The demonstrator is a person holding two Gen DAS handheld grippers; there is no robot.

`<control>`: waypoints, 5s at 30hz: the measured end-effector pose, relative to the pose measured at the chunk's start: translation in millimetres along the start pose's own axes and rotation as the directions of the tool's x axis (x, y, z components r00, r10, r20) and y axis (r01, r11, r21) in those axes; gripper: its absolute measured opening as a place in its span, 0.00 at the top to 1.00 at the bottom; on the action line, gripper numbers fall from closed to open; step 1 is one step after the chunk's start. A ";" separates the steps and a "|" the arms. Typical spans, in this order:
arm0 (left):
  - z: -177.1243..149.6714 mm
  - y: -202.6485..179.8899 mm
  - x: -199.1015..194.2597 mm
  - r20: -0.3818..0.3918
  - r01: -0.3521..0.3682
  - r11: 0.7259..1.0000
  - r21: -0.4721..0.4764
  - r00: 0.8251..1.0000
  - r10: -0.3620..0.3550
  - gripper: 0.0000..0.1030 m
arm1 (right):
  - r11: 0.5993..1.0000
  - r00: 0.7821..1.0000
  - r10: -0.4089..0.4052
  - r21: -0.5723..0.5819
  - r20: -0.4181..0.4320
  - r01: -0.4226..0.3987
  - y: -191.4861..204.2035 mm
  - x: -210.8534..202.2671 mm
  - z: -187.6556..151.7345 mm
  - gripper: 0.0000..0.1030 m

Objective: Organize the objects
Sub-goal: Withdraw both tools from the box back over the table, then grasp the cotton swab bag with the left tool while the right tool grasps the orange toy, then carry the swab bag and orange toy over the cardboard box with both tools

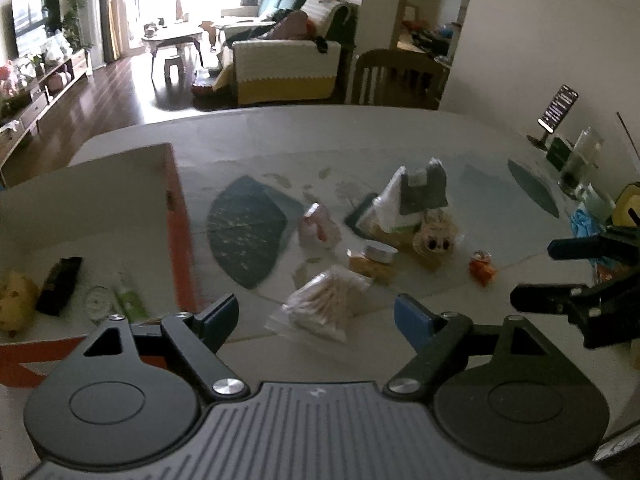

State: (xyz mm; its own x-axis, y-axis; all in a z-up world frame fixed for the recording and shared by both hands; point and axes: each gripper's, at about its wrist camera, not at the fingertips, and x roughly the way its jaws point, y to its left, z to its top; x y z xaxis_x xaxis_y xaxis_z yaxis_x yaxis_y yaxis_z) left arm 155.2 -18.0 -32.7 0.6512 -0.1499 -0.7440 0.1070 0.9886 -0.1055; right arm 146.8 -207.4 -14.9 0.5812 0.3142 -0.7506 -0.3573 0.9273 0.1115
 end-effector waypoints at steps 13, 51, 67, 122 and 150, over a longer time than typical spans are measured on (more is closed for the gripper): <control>-5.5 -26.5 57.4 -0.032 0.027 0.999 0.039 0.999 -0.026 0.00 | 0.994 0.995 -0.085 0.063 -0.054 0.088 -62.4 23.9 -19.0 0.10; -4.1 -23.7 157.4 -0.163 -0.026 0.992 0.124 0.986 0.047 0.00 | 0.992 0.978 -0.128 -0.005 -0.164 0.129 -87.6 106.3 -21.7 0.34; -0.9 -28.0 144.4 -0.153 0.003 0.989 0.150 0.988 0.021 0.62 | 0.990 0.978 -0.132 0.019 -0.161 0.136 -79.2 101.3 -21.1 0.64; 34.3 55.1 -14.3 -0.010 0.071 0.997 -0.033 0.997 -0.071 0.65 | 0.984 0.991 0.080 -0.169 0.107 -0.062 119.9 -6.0 76.8 0.66; 35.3 244.0 -37.3 -0.007 -0.118 0.987 -0.112 0.993 0.118 0.65 | 0.941 0.984 0.174 -0.301 0.040 -0.154 269.7 90.6 132.4 0.66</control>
State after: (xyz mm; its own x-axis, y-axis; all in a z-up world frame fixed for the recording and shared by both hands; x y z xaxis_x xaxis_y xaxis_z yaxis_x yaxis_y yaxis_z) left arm 183.5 228.4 -7.4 0.6537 -0.0325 -0.7560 -0.0551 0.9944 -0.0904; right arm 199.9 98.1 33.3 0.5394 0.4784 -0.6930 -0.6455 0.7633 0.0245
